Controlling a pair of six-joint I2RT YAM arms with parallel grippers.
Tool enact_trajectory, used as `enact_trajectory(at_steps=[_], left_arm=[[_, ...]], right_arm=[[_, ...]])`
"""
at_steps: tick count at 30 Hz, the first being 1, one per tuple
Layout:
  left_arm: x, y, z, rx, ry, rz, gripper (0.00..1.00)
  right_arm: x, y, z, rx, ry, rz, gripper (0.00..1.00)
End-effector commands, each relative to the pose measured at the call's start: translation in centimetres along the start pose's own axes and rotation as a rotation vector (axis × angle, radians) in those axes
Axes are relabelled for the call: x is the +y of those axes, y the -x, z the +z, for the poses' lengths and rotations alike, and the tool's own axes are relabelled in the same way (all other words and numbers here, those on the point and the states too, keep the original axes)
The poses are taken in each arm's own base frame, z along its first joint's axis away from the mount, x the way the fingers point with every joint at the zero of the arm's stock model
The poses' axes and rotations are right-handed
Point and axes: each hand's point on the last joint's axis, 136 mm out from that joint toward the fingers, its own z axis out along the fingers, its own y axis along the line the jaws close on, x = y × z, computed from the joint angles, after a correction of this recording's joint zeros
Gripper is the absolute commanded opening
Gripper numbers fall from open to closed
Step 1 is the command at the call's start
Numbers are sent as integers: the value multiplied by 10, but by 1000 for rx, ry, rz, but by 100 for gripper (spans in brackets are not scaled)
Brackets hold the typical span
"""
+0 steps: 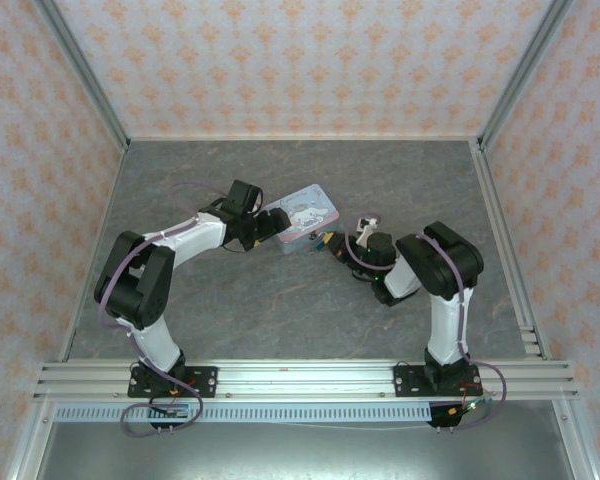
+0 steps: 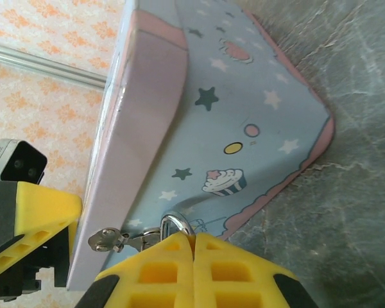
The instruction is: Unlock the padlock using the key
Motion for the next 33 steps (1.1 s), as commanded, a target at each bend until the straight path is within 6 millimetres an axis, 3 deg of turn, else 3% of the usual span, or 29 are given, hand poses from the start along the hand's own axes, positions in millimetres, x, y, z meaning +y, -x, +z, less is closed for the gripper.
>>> enact_trajectory(at_steps=[1,11,19,27,33], left_arm=[[29,-21,-4,54,119,-8,85],[10,2,-36,-75,74,21,89],[9,30,-113,-390,61,81,100],[15,43,-190,-672,43,131,100],[21,44,-221,-774,58,167,100]], right_arm=[[18,18,-9,-74,49,-29,0],[21,25,-29,-93,11,-89,0],[36,20,-52,-31,-66,-187,0],[45,11,-89,79,-223,-274,0],[53,-5,-125,225,-335,-344,0]])
